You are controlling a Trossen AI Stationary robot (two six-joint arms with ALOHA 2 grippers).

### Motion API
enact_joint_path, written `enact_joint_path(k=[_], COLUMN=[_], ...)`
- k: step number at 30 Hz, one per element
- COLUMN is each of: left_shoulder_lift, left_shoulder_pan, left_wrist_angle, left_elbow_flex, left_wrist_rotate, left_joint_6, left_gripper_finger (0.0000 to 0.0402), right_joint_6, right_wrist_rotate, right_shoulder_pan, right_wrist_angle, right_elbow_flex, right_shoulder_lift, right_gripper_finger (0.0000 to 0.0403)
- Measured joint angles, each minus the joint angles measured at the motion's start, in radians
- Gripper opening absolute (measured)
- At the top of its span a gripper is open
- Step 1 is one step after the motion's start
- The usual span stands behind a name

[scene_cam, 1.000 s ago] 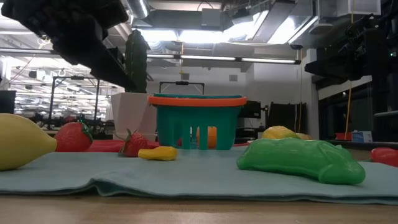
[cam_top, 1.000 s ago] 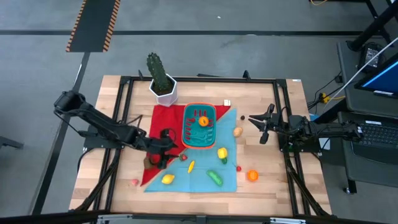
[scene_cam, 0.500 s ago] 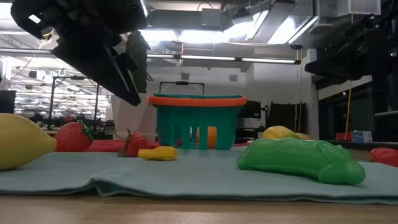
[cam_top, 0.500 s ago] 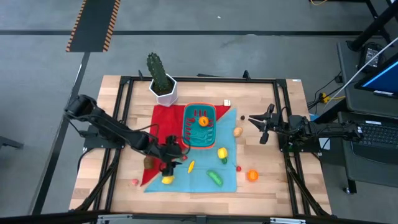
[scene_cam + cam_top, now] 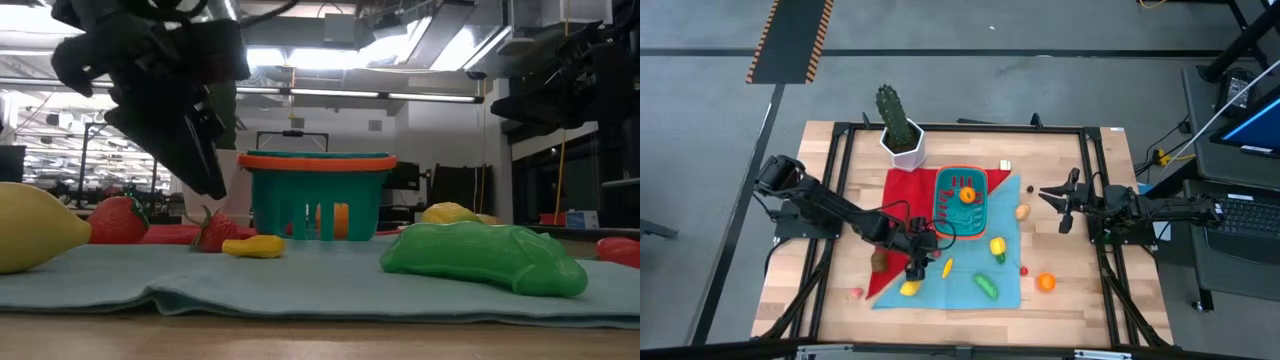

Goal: Pick and placing Produce into tupperware
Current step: Put the right strawberry into the basket

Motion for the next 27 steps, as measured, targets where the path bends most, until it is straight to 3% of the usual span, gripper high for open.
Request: enact_joint_path(k=[27], left_shoulder_lift=[0.017], left_shoulder_pan=[0.030], left_wrist_angle=[-0.089], left_elbow_flex=[-0.002], left_wrist_rotate=[0.075], left_joint_6=[-0.026], left_gripper_finger=[0.0195], right_joint_6=[0.000], right_wrist_rotate=[0.000], right_shoulder_pan=[0.000], right_wrist_angle=[0.000], right_elbow_flex=[0.000], right_shoulder_lift=[0.000], right_gripper_finger=[0.0073])
